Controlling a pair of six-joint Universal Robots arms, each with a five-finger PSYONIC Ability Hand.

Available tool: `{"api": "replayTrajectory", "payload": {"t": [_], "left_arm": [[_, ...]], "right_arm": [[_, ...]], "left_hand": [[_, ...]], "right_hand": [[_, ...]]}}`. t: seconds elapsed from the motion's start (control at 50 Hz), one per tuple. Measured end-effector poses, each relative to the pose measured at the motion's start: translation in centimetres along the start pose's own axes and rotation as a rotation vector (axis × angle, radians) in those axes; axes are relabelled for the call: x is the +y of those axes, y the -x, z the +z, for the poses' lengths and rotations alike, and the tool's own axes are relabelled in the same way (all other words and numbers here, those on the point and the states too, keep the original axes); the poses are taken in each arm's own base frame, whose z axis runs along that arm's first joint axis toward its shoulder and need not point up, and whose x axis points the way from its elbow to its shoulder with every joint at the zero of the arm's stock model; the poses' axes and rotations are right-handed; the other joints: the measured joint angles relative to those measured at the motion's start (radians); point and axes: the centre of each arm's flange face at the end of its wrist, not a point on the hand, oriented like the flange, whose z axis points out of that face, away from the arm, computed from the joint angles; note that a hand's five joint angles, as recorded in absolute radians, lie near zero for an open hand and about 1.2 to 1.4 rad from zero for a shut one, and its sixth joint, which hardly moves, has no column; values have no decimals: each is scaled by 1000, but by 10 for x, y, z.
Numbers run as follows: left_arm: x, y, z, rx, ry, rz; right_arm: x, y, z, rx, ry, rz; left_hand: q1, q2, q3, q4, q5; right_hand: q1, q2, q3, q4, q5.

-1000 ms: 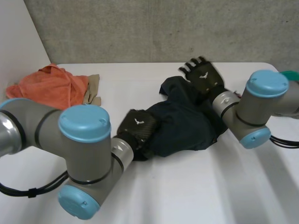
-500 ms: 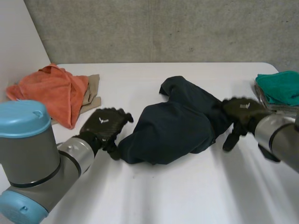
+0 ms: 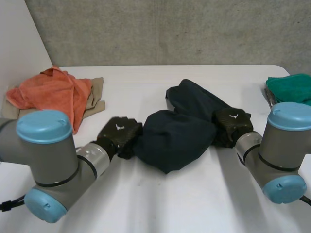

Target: Fold the laundry.

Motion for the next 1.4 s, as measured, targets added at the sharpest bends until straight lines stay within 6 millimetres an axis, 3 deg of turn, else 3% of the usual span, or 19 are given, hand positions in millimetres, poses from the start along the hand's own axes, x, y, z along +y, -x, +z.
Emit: {"api": "replayTrajectory", "payload": {"t": [0.06, 0.18, 0.24, 0.32, 0.36, 0.42, 0.48, 0.54, 0.6, 0.68, 0.8, 0.88, 0.9, 0.94, 1.02, 1.1, 1.2, 1.34, 1.4], "left_arm": [[-20, 3, -11, -32, -57, 12], [-57, 8, -39, -79, -172, 31], [-67, 9, -50, -85, -204, 35], [-69, 7, -56, -81, -215, 37], [-65, 5, -55, -72, -202, 35], [-54, 1, -48, -57, -167, 32], [-37, -5, -37, -33, -111, 27], [-24, -10, -25, -16, -71, 24], [-13, -15, -11, -2, -37, 23], [-9, -15, -2, 0, -28, 23], [-14, -13, 1, -6, -40, 24], [-16, -12, -1, -9, -47, 24], [-17, -12, -1, -9, -48, 23], [-18, -11, -2, -10, -49, 23], [-18, -11, -2, -10, -49, 23], [-18, -11, -2, -11, -50, 22], [-18, -11, -2, -12, -52, 22], [-18, -10, -2, -14, -52, 22], [-19, -10, -2, -15, -53, 22]], "right_arm": [[-19, -5, -4, 33, -42, -32], [-83, -27, -27, 82, -125, -212], [-112, -40, -34, 92, -140, -335], [-128, -47, -30, 85, -139, -427], [-133, -51, -17, 71, -135, -473], [-130, -50, 3, 57, -132, -492], [-114, -44, 34, 27, -124, -512], [-93, -32, 55, -5, -107, -543], [-62, -17, 74, -34, -84, -611], [-49, -10, 81, -22, -78, -675], [-66, -15, 63, 43, -89, -663], [-89, -20, 27, 52, -105, -523], [-96, -20, 7, 43, -107, -443], [-98, -21, -11, 26, -96, -370], [-82, -17, -52, -40, 7, -224], [-54, -9, -75, -104, 139, -163], [-24, -2, -82, -139, 206, -150], [15, 6, -59, -114, 189, -201], [29, 7, -45, -65, 182, -256]], "left_hand": [[0, 0, 0, 0, 0], [0, 2, 4, 1, 0], [0, 2, 4, 1, 0], [0, 2, 4, 1, 0], [0, 2, 4, 1, 0], [0, 2, 4, 1, 0], [0, 2, 4, 1, 5], [0, 2, 4, 1, 17], [0, 3, 4, 1, 23], [0, 3, 4, 1, 23], [0, 3, 4, 1, 23], [0, 3, 4, 1, 23], [0, 3, 4, 1, 23], [0, 3, 4, 1, 23], [0, 3, 4, 2, 23], [0, 3, 4, 5, 23], [0, 3, 4, 5, 23], [0, 3, 4, 5, 23], [0, 3, 4, 5, 23]], "right_hand": [[13, 0, 2, 1, 0], [16, 0, 10, 2, 8], [24, 0, 10, 2, 6], [24, 0, 10, 3, 8], [24, 0, 10, 4, 6], [24, 0, 10, 5, 8], [23, -1, 7, -1, 8], [-276, -332, -320, -333, -289], [-789, -852, -836, -850, -830], [-870, -957, -965, -980, -923], [-870, -957, -965, -981, -923], [-870, -956, -964, -980, -922], [-849, -930, -937, -958, -901], [-807, -878, -887, -905, -850], [-764, -839, -836, -853, -798], [-764, -839, -834, -851, -791], [-764, -839, -834, -851, -791], [-675, -761, -758, -778, -719], [-251, -297, -317, -331, -289]]}}
